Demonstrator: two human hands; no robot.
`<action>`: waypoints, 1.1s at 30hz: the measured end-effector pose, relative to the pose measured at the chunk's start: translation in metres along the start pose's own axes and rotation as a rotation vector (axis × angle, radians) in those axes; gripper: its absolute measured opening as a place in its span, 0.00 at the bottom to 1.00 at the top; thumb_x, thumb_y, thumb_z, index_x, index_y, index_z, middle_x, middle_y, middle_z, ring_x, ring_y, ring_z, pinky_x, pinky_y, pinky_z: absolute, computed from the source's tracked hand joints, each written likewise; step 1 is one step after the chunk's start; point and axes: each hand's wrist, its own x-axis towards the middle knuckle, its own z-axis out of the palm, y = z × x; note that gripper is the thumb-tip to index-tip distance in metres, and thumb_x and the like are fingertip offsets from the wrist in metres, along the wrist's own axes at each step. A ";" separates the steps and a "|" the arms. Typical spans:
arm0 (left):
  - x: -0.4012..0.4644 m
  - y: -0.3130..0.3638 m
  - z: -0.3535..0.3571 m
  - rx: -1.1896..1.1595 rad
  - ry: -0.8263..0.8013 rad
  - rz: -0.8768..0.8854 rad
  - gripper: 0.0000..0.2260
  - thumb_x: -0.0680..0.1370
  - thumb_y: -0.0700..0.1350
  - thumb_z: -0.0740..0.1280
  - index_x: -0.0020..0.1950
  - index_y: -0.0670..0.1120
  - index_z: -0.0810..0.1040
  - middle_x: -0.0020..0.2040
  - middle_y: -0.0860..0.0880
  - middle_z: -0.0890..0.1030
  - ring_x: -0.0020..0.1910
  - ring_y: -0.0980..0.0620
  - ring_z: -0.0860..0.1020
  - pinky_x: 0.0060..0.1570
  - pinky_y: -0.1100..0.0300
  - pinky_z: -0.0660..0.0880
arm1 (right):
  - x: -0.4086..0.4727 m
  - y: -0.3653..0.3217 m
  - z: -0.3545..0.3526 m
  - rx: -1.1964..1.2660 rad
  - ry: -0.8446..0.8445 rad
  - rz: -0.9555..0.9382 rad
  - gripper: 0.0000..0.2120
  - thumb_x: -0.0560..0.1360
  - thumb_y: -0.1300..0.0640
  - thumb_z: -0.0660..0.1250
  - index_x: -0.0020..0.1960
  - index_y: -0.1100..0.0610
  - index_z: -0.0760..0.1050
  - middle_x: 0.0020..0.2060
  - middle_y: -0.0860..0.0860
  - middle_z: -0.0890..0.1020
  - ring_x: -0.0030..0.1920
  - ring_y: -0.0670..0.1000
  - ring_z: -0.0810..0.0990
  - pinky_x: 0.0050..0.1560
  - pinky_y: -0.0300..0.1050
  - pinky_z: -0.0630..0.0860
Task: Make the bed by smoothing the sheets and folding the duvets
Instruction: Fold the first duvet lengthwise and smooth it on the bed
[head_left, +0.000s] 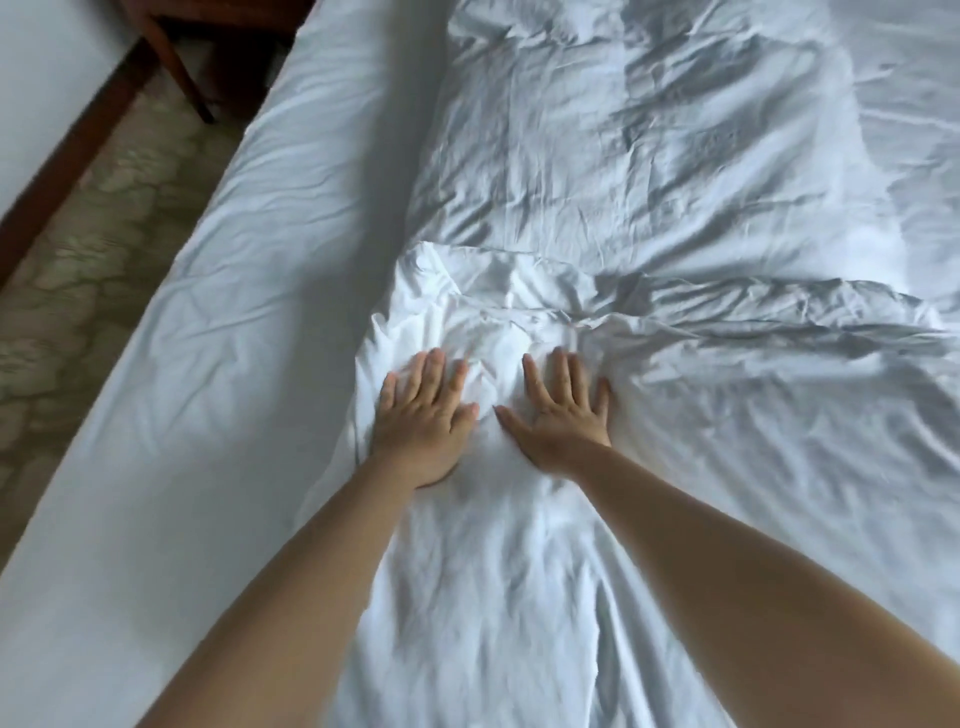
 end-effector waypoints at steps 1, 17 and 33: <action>-0.016 0.002 0.000 -0.021 -0.015 -0.009 0.26 0.82 0.59 0.42 0.78 0.55 0.42 0.79 0.52 0.39 0.77 0.53 0.38 0.75 0.47 0.39 | -0.018 -0.005 0.005 0.021 -0.002 -0.010 0.35 0.77 0.31 0.44 0.77 0.43 0.36 0.76 0.51 0.33 0.75 0.51 0.30 0.72 0.59 0.31; -0.200 0.027 0.070 0.081 0.377 -0.072 0.23 0.79 0.55 0.49 0.75 0.56 0.63 0.77 0.46 0.60 0.76 0.43 0.57 0.69 0.32 0.44 | -0.223 0.010 0.084 -0.044 0.239 -0.098 0.33 0.76 0.33 0.39 0.78 0.44 0.45 0.78 0.51 0.49 0.78 0.51 0.45 0.74 0.53 0.33; -0.180 0.045 0.073 0.107 0.210 -0.250 0.23 0.80 0.61 0.44 0.76 0.66 0.48 0.79 0.50 0.43 0.77 0.42 0.38 0.65 0.26 0.38 | -0.222 0.043 0.092 -0.064 0.085 -0.074 0.33 0.76 0.31 0.47 0.76 0.38 0.40 0.77 0.46 0.39 0.77 0.52 0.35 0.73 0.64 0.35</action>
